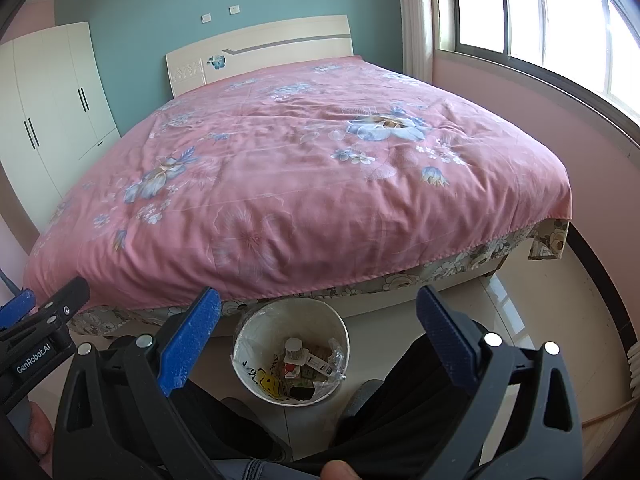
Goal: Collect trash
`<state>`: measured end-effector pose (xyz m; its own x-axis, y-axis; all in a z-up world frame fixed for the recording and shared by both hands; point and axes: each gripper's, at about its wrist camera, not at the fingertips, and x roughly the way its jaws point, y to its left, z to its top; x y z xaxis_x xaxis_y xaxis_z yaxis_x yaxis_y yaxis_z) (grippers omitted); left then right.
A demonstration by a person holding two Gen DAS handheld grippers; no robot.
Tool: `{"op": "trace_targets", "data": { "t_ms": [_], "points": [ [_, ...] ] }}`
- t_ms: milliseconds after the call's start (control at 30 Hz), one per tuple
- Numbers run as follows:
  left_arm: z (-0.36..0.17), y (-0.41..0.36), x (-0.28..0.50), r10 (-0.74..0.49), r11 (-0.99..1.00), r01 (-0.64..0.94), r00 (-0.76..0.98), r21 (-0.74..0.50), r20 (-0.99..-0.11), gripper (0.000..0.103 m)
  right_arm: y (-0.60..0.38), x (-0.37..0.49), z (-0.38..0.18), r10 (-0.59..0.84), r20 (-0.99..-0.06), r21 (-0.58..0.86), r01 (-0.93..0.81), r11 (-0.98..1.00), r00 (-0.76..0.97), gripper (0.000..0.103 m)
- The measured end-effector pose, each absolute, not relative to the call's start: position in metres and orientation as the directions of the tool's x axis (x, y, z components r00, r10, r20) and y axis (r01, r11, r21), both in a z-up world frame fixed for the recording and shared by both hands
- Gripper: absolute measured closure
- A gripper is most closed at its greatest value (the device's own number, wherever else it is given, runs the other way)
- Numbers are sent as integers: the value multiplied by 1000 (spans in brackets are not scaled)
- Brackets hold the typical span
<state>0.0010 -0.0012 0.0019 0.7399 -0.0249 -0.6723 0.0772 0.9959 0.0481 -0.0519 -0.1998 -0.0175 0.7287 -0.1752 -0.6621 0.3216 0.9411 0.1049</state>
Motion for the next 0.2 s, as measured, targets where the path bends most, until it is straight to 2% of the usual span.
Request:
{"op": "trace_targets", "data": {
  "t_ms": [200],
  "points": [
    [1,-3,0,-22,996,74,741,49,-671,4,-200,-51,-17,-178,-664,102,324,941,727,7]
  ]
}}
